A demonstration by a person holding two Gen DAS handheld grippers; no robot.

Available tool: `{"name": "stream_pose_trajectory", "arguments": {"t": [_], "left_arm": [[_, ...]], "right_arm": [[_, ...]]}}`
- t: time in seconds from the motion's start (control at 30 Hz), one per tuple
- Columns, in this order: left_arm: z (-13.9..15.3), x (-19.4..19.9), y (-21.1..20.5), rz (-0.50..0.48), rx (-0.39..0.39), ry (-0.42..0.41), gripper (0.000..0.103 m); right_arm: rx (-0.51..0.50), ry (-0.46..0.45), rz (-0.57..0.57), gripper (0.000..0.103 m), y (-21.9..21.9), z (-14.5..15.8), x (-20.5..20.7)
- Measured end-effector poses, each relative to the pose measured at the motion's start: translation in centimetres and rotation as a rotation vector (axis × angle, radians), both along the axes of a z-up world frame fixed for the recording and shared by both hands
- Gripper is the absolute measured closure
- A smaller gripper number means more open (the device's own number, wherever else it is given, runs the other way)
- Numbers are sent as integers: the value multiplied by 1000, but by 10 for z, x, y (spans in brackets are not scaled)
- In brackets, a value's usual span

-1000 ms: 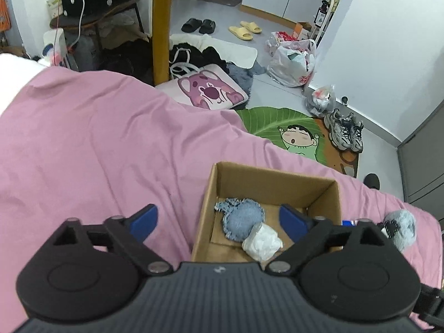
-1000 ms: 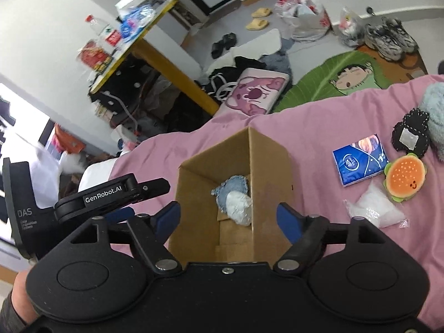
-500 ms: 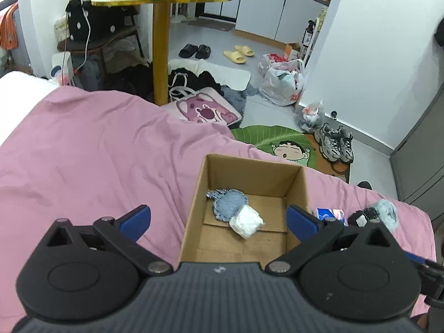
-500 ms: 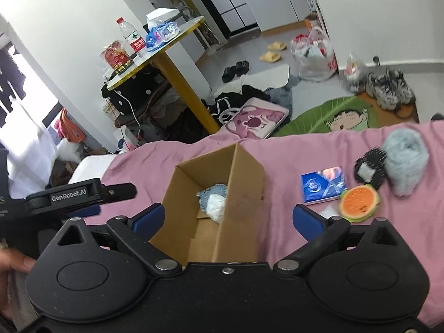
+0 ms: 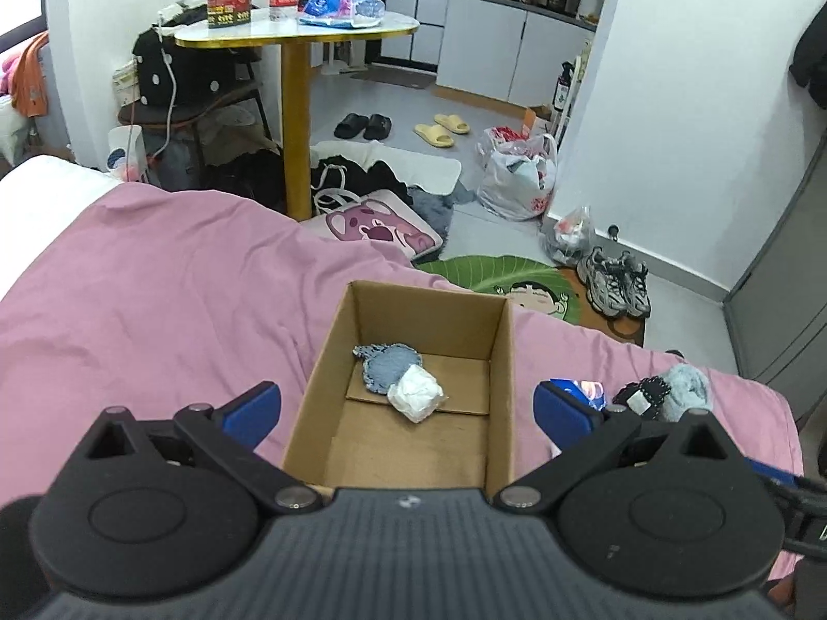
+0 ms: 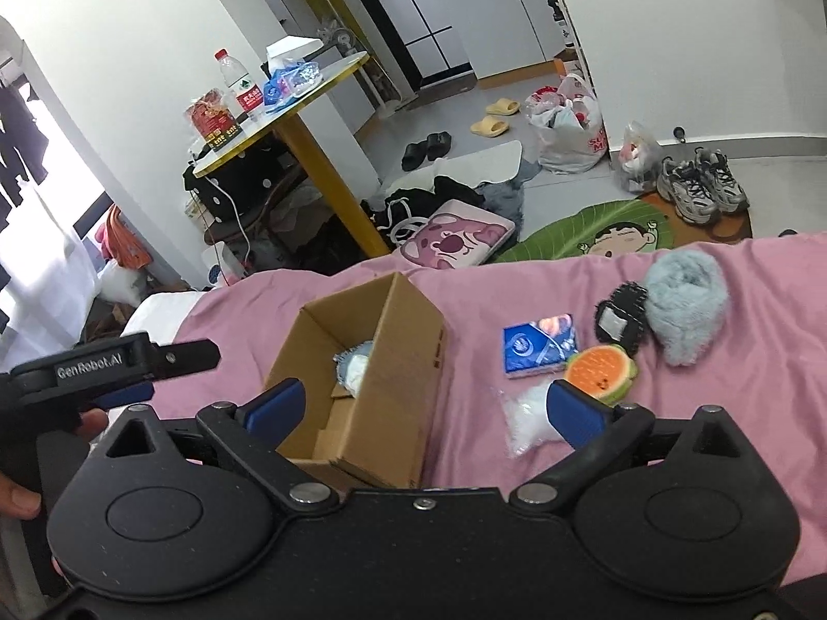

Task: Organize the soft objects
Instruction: 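Lift both grippers out of the box and back toward the plushes, then grasp the hamburger plush with the right gripper while the left grasps the plastic bag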

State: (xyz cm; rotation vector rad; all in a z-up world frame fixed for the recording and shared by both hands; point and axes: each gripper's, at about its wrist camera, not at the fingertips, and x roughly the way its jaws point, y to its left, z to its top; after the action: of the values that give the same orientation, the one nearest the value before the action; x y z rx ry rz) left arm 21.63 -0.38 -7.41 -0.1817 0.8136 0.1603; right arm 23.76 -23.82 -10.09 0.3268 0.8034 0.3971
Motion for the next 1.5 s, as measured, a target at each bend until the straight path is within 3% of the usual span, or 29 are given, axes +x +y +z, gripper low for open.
{"name": "stream_pose_trajectory", "arguments": {"t": [0.27,0.53,1.2,1.37,1.5], "left_arm": [[4,-10,-33,26,67,-20,0],[-4,-17,-70,61,111,-2,0],[-39,-12,-135,-18,87,104,0],[-53,-5,-147,-60,94,135,0],[-64,2,-154,-103,102,154,3]], "right_arm": [[22,12,-15,2,-34,-3,-8],[-17,4,-9,2,-58,-6,-7],[-88,54,-11,3,-86,-27,-1],[-93,78,-12,9,-87,-35,7],[-94,106,-3,20,-87,-44,15]]}}
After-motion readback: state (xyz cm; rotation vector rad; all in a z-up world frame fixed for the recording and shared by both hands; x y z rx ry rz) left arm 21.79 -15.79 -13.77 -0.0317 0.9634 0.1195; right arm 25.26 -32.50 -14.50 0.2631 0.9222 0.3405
